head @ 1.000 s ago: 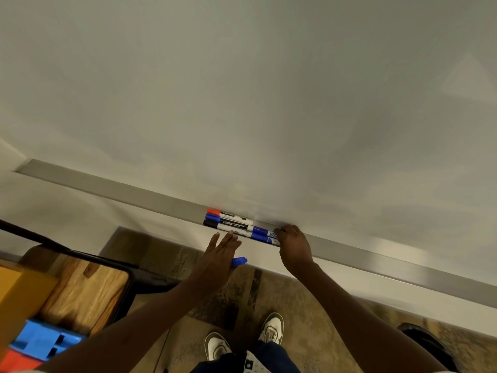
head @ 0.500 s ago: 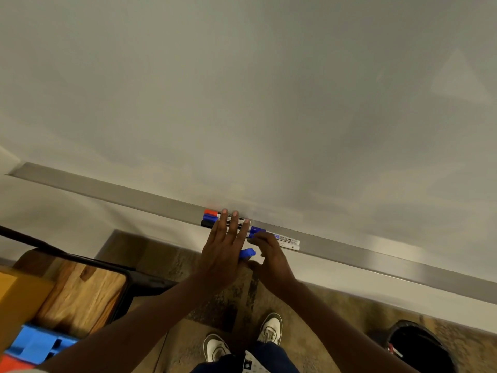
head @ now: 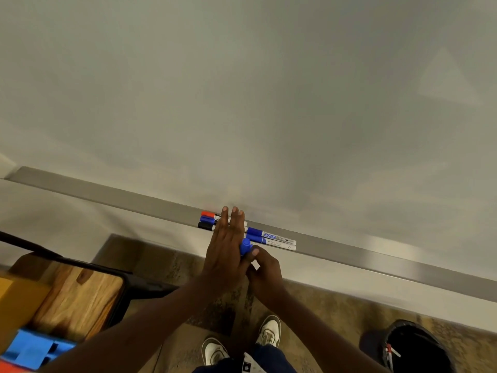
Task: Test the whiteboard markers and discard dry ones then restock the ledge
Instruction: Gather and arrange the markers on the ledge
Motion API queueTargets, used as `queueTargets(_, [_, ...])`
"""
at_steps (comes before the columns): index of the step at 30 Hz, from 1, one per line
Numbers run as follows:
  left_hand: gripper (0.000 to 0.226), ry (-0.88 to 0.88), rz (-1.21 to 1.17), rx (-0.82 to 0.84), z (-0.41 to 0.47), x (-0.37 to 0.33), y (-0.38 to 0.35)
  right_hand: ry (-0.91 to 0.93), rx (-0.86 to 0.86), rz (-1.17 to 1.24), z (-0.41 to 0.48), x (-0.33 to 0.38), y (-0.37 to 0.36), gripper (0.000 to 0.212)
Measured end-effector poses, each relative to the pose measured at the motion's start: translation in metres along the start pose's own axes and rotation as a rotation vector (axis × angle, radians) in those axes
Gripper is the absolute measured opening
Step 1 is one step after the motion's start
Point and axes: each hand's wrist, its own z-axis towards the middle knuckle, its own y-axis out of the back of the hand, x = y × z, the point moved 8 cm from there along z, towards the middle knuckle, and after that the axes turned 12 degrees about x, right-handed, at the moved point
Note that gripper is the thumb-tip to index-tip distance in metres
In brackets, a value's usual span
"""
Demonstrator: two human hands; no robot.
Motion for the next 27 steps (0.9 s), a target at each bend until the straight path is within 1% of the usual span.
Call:
queueTargets(2, [0.081,0.029,0.006,0.016,0.000,0.003,-0.003,0.033,-0.013,-0.086,0.001,0.004,0.006,0.028])
queueTargets(4, [0.093,0.052,0.042,0.054,-0.001,0.007,-0.006,0.082,-0.038,-0.171,0.004,0.011,0.015,0.025])
queueTargets(5, [0.099,0.064,0.072,0.079,-0.002,0.010,-0.009,0.112,-0.058,-0.239,0.005,0.013,0.020,0.024])
queueTargets(7, [0.106,0.122,0.168,0.148,-0.006,0.020,-0.014,0.157,-0.112,-0.452,0.010,0.015,0.031,0.027])
queueTargets(9, [0.106,0.184,0.269,0.222,-0.009,0.030,-0.018,0.114,-0.138,-0.651,0.017,0.007,0.043,0.031])
queueTargets(12, [0.098,0.233,0.420,0.296,-0.013,0.040,-0.020,0.040,-0.112,-0.851,0.032,-0.009,0.056,0.041])
queueTargets(14, [0.096,0.261,0.493,0.333,-0.015,0.046,-0.021,0.019,-0.092,-0.955,0.039,-0.017,0.062,0.043])
queueTargets(17, [0.095,0.301,0.556,0.389,-0.017,0.059,-0.025,-0.003,-0.066,-0.987,0.043,-0.023,0.068,0.042])
queueTargets(22, [0.097,0.380,0.561,0.479,-0.014,0.083,-0.026,-0.044,-0.053,-0.994,0.049,-0.032,0.068,0.045])
queueTargets(27, [0.094,0.387,0.535,0.466,0.001,0.105,-0.018,-0.078,-0.026,-1.011,0.055,-0.041,0.061,0.049])
